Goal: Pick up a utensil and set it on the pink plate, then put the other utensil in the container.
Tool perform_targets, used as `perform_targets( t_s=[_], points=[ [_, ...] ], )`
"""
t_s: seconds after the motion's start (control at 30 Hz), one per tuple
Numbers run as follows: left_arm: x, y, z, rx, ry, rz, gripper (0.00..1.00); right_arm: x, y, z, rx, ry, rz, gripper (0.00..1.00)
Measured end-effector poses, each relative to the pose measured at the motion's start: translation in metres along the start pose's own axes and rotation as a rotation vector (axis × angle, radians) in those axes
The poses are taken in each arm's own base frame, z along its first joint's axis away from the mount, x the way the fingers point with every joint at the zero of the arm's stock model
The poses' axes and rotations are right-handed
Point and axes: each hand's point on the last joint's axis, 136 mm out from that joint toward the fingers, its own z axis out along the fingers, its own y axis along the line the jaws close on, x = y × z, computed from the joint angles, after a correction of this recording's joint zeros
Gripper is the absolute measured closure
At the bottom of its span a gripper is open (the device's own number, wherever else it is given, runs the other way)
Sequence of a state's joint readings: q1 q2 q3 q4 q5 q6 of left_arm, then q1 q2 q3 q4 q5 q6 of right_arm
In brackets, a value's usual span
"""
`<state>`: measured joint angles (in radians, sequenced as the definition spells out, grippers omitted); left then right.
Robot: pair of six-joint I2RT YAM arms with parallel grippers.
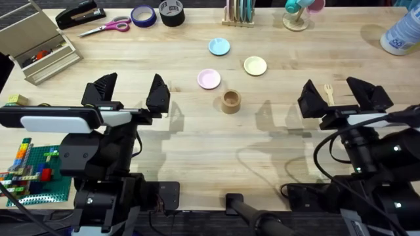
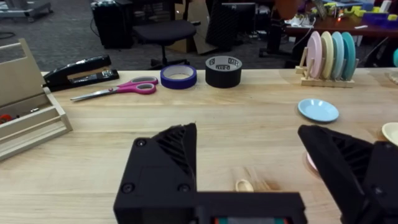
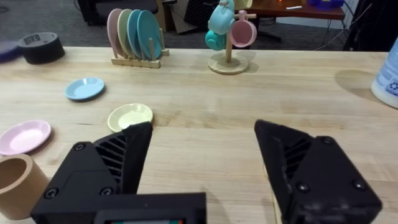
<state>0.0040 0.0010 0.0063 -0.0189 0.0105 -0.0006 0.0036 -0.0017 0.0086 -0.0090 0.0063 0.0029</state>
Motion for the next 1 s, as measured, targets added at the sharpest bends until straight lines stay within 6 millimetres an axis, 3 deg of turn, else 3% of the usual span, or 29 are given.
perform_targets(
  t_s=[1.0],
  points=[
    [-0.0037, 0.0, -0.0005, 0.0, -0.008, 0.024, 0.006, 0.0002, 0.0002, -0.0009, -0.001, 0.011, 0.0, 0.005]
  ],
)
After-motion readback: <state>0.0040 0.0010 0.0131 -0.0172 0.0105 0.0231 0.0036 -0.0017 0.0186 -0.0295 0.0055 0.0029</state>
